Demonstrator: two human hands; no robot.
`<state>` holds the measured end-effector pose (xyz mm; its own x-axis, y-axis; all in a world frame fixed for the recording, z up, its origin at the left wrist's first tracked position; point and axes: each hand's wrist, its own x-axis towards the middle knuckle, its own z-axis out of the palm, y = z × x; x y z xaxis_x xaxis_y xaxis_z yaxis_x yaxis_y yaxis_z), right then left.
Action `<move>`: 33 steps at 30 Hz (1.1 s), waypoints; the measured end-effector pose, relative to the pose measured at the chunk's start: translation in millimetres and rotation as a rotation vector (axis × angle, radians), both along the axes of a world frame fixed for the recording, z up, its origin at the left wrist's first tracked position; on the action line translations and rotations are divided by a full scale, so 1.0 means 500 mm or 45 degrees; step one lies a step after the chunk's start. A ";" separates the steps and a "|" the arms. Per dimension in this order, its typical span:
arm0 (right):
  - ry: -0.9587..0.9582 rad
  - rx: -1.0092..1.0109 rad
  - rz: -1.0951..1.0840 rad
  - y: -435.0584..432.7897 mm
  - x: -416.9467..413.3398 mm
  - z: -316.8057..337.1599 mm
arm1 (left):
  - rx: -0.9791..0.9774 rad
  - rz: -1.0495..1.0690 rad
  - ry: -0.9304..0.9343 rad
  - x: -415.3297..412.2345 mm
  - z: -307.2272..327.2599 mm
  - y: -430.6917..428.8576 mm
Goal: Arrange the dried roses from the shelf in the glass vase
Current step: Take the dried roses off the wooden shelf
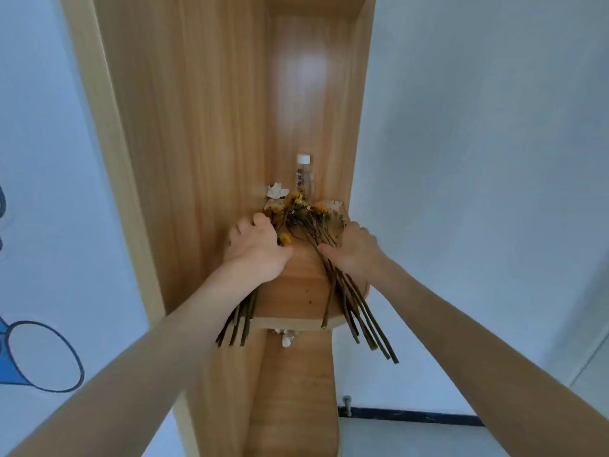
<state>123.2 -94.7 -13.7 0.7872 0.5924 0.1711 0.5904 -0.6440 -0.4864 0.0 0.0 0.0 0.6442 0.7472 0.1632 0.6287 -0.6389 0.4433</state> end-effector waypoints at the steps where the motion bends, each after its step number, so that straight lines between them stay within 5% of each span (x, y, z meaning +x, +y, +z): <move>1: 0.017 -0.109 -0.048 0.010 0.008 -0.007 | 0.018 0.043 0.087 0.008 -0.005 0.003; 19: -0.074 -0.324 -0.071 0.043 -0.001 -0.041 | 0.090 0.180 0.447 0.067 -0.083 0.045; 28: 0.073 -0.270 -0.043 0.017 0.032 -0.049 | -0.061 0.217 0.298 0.077 -0.084 0.019; 33: 0.205 -0.006 -0.048 -0.012 0.042 -0.009 | -0.119 0.123 0.127 0.058 -0.030 -0.006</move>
<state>144.3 -100.6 -18.0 0.8259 0.5625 0.0380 0.4804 -0.6669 -0.5696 29.2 -2.9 -15.2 0.5784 0.8153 0.0289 0.7291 -0.5325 0.4300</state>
